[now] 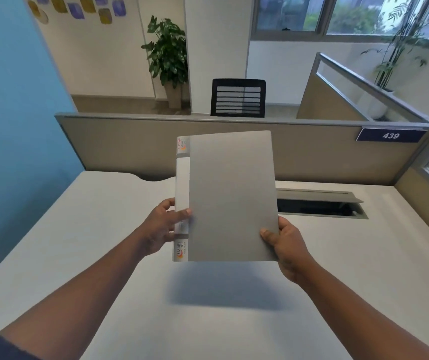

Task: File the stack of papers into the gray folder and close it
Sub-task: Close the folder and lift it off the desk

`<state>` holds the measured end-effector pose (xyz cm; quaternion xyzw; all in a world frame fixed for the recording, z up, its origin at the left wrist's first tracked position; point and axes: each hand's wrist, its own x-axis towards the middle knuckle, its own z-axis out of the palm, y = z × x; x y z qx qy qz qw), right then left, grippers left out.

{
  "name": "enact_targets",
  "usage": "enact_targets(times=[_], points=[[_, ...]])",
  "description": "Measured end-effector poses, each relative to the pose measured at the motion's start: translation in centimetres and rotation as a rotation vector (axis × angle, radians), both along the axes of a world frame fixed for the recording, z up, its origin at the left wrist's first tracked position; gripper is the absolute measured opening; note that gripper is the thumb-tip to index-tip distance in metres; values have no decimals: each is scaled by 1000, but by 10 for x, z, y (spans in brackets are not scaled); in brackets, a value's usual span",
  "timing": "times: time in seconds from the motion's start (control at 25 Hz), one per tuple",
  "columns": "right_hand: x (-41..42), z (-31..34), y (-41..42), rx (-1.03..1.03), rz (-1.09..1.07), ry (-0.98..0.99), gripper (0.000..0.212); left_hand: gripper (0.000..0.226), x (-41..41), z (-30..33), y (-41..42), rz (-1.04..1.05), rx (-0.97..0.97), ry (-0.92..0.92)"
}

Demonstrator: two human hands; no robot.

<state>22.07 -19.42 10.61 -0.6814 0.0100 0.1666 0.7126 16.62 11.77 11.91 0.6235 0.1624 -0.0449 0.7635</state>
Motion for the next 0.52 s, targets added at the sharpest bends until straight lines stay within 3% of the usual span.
enact_targets(times=[0.28,0.52], points=[[62,-41,60,-182,37,-28,25,42,51,-58,37,125,143,-22],[108,-83,101,-516,232,-92,80,51,104,-104,70,199,399,43]])
